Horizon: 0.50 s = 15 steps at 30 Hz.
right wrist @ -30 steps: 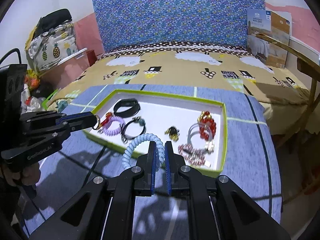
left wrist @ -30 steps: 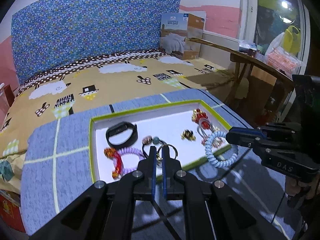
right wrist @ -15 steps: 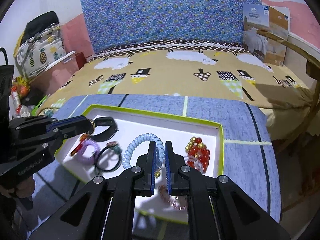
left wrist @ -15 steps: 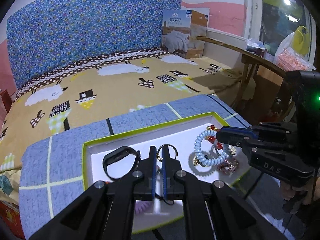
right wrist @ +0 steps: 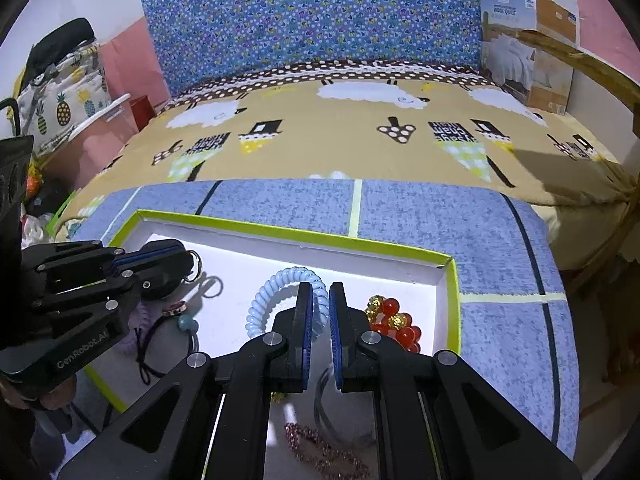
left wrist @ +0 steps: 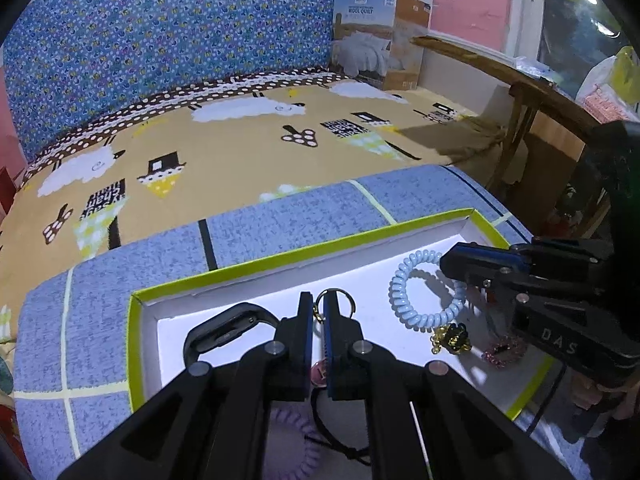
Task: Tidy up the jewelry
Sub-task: 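Carry the ring and blue coil into the green box and open both tools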
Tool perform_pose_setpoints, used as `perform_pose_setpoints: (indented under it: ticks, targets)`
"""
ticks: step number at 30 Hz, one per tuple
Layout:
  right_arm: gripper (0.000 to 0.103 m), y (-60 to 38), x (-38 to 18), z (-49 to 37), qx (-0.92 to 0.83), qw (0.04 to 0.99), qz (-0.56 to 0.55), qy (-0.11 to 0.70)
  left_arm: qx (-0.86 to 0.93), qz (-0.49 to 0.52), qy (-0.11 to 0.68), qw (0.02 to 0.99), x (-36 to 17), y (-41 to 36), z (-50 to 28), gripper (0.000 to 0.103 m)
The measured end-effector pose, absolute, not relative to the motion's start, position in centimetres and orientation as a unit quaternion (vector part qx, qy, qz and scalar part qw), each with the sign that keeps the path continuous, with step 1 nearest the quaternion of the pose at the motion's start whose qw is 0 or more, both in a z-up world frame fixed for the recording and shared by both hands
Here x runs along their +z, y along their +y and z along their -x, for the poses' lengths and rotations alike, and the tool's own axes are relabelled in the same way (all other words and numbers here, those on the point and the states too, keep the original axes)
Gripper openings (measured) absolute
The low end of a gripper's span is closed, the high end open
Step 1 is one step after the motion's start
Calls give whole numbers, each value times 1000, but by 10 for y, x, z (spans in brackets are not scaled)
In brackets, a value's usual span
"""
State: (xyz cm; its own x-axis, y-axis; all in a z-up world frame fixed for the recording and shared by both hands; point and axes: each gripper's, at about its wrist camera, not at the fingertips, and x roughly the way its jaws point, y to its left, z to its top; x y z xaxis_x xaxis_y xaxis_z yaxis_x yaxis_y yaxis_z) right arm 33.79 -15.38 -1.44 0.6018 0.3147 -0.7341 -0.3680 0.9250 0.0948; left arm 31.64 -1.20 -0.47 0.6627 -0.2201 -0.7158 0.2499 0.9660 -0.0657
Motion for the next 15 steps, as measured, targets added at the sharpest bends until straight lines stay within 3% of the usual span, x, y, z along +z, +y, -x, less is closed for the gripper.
perform_pose_setpoints:
  ticks: [15]
  targets:
    - [9, -155, -28, -346, 186, 883, 29, 430, -128, -35, 428, 894, -18, -22, -324, 6]
